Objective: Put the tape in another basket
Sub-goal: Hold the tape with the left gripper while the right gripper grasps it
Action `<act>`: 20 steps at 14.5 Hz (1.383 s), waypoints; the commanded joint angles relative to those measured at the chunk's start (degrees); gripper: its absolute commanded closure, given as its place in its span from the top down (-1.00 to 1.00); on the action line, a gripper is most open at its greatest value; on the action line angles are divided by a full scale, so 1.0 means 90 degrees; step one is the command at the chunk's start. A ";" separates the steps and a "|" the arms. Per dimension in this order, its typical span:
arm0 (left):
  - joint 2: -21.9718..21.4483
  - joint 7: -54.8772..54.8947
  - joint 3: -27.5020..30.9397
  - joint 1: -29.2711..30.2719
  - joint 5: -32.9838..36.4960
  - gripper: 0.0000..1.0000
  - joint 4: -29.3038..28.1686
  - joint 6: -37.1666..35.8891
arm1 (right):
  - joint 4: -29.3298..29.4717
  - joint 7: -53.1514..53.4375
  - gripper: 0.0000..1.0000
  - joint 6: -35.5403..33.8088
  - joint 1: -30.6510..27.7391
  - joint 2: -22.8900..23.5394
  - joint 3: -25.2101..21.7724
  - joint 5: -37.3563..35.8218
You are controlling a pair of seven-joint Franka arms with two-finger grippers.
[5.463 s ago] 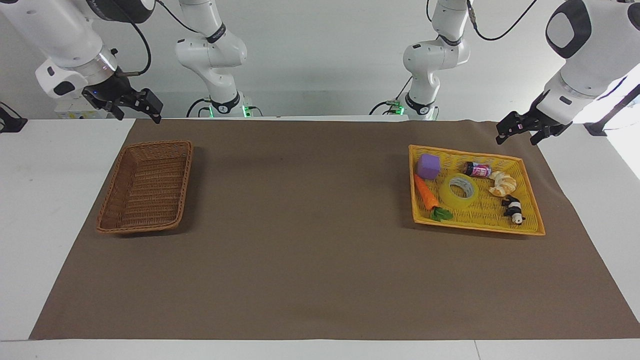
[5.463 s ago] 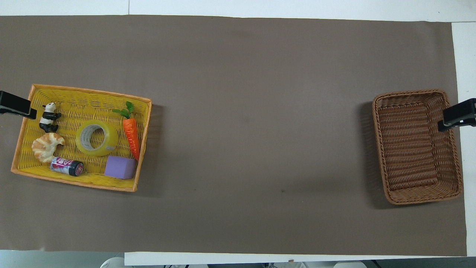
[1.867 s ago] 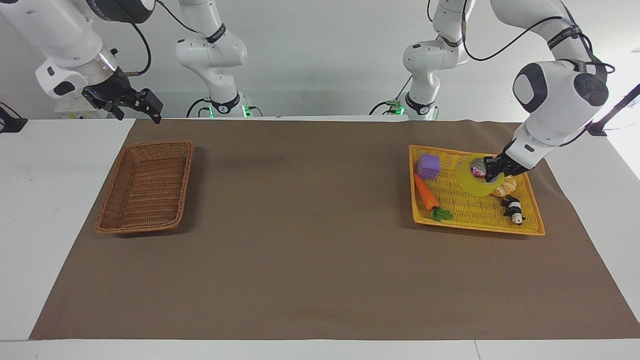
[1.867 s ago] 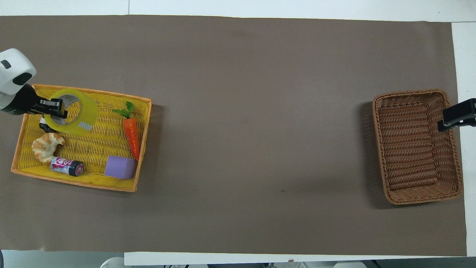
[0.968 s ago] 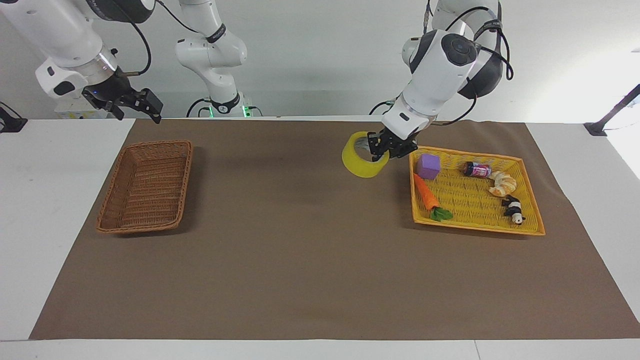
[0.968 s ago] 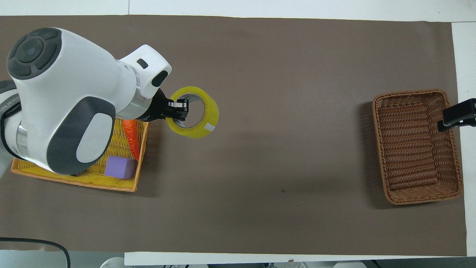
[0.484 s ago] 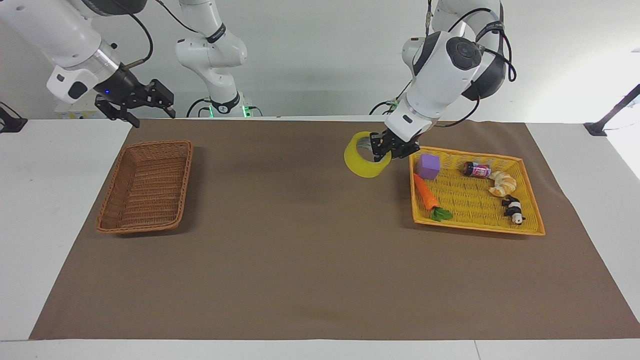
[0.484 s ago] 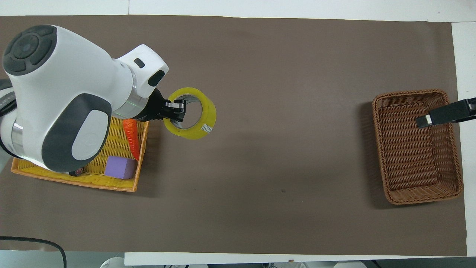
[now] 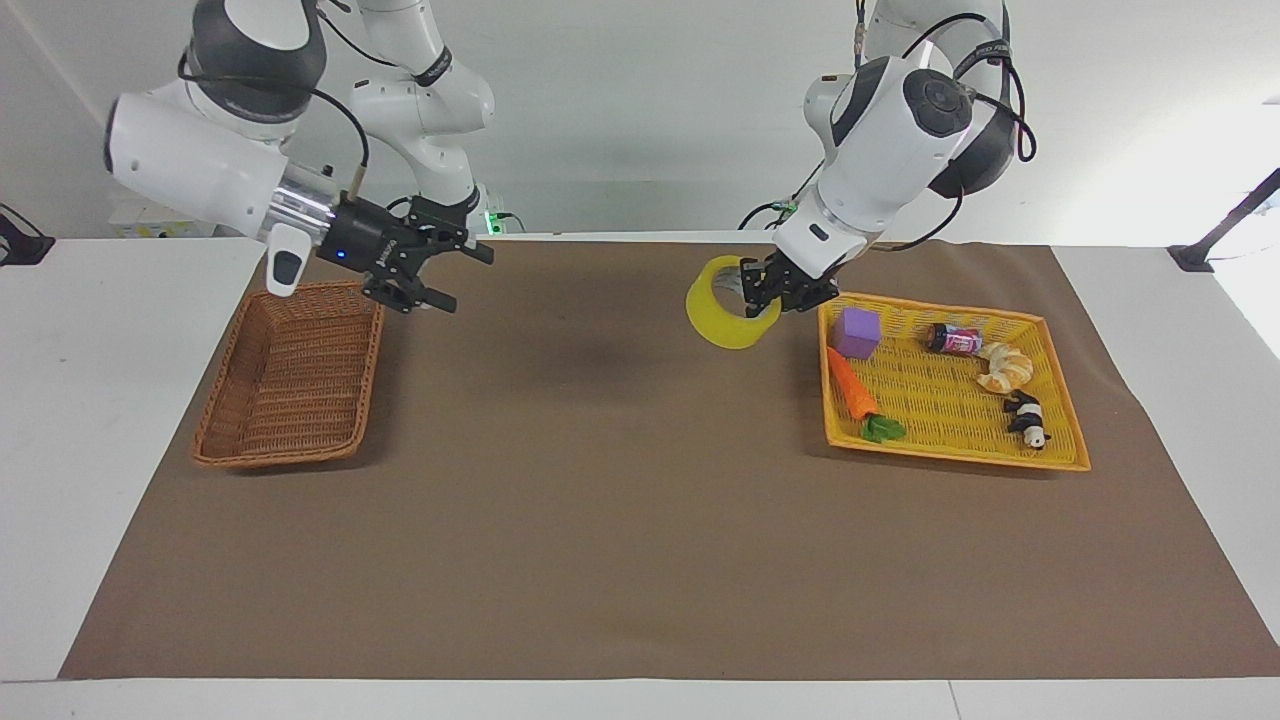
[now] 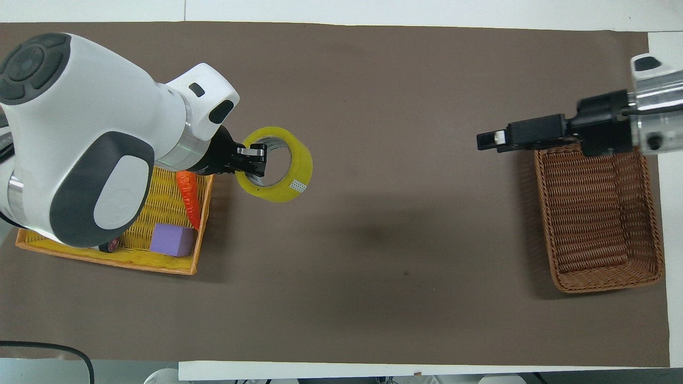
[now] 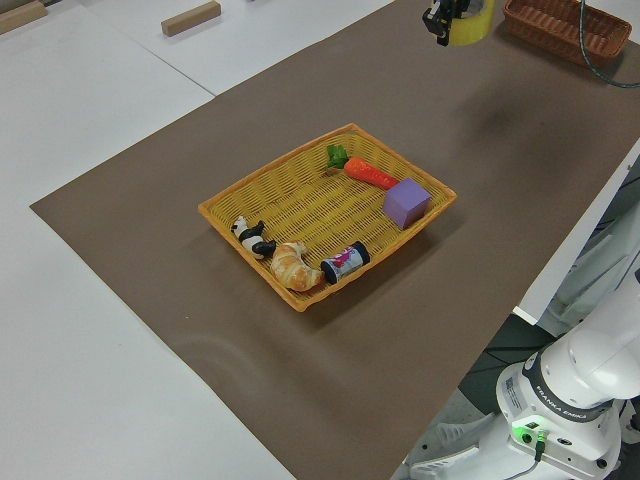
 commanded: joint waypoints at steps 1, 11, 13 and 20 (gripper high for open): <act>-0.0126 0.0145 0.0020 0.0071 -0.0193 -1.00 0.0059 -0.0152 | -0.0359 -0.0109 1.00 0.0799 0.0597 0.0196 0.0001 0.1209; -0.0165 0.0155 0.0040 0.0071 -0.0320 -1.00 0.0010 -0.0122 | -0.0468 0.1716 1.00 0.2041 0.2131 0.0431 0.0001 0.2328; -0.0165 0.0155 0.0040 0.0071 -0.0320 -1.00 0.0049 -0.0132 | -0.0468 0.1863 1.00 0.2188 0.2336 0.0431 0.0001 0.2328; -0.0175 0.0155 0.0040 0.0071 -0.0310 -1.00 0.0020 -0.0151 | -0.0458 0.2078 1.00 0.2491 0.2659 0.0451 0.0001 0.2328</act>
